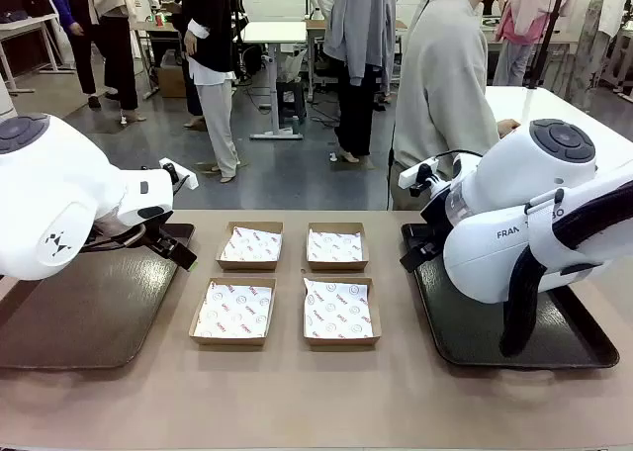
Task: Individually package the donuts and arrange them on the tray.
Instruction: Pick up one Paper togo box.
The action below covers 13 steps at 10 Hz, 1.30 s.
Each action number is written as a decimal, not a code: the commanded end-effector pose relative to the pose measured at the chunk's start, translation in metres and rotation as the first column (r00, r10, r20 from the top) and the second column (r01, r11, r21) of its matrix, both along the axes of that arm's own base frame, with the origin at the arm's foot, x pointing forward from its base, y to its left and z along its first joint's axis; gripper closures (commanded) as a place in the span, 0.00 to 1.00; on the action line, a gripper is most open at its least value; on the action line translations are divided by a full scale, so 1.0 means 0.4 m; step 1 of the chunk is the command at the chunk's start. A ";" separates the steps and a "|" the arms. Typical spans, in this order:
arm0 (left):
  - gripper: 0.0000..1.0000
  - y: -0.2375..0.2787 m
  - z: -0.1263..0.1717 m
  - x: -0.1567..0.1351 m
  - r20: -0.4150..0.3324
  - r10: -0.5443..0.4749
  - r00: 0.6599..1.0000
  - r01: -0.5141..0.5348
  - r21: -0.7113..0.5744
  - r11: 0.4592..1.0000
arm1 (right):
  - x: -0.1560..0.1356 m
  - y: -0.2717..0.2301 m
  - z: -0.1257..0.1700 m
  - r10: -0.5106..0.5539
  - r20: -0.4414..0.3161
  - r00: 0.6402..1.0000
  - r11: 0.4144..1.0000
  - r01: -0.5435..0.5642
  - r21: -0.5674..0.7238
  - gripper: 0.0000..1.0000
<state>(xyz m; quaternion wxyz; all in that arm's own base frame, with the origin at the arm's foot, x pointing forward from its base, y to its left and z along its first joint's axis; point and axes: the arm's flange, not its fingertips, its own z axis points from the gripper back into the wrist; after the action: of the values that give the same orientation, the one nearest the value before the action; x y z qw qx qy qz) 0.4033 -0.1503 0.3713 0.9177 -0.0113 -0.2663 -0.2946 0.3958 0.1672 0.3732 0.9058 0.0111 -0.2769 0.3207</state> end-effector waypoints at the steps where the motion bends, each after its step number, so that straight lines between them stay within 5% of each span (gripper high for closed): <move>1: 0.00 0.000 0.000 0.000 0.000 0.000 1.000 0.000 0.000 1.000 | 0.000 0.000 0.000 0.000 0.000 1.000 1.000 0.000 0.000 0.00; 13: 0.00 0.000 0.000 0.000 0.000 0.000 1.000 0.000 0.000 1.000 | 0.000 0.000 0.000 0.000 0.000 1.000 1.000 0.000 0.000 0.00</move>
<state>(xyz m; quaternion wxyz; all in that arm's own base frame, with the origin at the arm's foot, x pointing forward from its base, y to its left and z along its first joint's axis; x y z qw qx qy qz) 0.4032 -0.1505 0.3713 0.9177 -0.0114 -0.2663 -0.2947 0.3958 0.1671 0.3732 0.9057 0.0110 -0.2769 0.3207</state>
